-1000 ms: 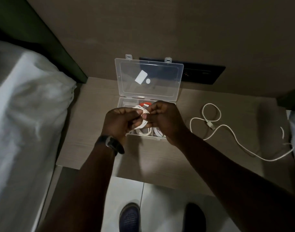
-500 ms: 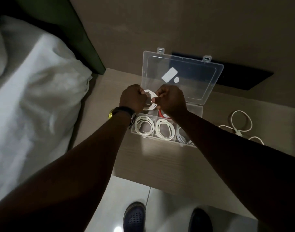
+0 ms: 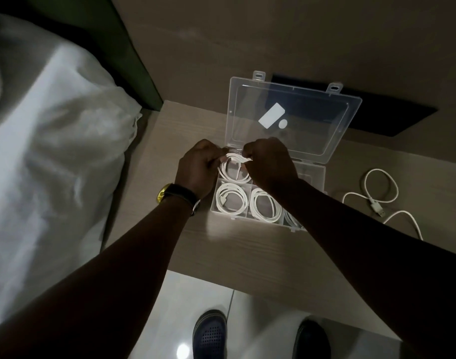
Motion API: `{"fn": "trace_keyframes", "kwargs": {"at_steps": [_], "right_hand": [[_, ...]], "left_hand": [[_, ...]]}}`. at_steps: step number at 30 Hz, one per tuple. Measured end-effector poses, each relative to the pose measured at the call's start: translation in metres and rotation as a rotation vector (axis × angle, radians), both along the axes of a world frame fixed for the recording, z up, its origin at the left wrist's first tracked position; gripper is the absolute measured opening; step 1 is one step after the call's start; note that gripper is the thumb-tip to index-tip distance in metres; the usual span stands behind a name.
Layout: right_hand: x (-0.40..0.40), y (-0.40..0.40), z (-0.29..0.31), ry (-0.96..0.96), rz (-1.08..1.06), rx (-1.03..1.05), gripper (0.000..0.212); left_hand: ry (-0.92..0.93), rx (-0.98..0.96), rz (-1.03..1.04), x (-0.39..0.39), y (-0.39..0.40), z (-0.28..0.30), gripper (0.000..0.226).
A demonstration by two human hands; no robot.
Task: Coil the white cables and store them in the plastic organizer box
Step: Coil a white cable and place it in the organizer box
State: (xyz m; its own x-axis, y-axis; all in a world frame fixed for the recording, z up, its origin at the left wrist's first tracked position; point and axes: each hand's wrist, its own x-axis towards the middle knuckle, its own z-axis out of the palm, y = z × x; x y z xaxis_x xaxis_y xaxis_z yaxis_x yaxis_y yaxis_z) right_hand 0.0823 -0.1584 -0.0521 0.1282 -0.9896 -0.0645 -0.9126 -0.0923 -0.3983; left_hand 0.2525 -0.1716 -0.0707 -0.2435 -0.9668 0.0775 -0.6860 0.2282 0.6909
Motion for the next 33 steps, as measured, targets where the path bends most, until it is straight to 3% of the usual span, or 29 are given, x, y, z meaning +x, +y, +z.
{"fn": "trace_keyframes", "kwargs": {"at_steps": [6,12,16,21,25,27,33], "right_hand": [[-0.001,0.003,0.000,0.118,0.055,-0.111,0.015],[0.000,0.002,-0.004,0.248,0.063,-0.033,0.018],[0.001,0.000,-0.004,0.243,0.016,0.008,0.020],[0.002,0.002,0.000,0.206,-0.023,0.047,0.018],[0.004,0.003,0.001,0.191,-0.057,0.049,0.017],[0.003,0.003,0.001,0.181,-0.060,0.067,0.017],[0.001,0.010,-0.012,0.105,-0.096,0.097,0.030]], "left_hand": [[0.034,-0.009,0.108,-0.010,0.002,0.001,0.013],[-0.150,-0.096,-0.142,-0.007,0.001,0.007,0.021],[-0.139,-0.010,-0.246,0.005,0.008,0.007,0.033],[-0.044,0.157,-0.188,0.002,-0.003,0.009,0.017],[-0.116,0.106,-0.167,-0.008,-0.007,0.013,0.032],[-0.156,0.040,-0.137,-0.015,-0.006,0.016,0.030],[-0.100,0.023,-0.082,-0.011,-0.007,0.012,0.038]]}}
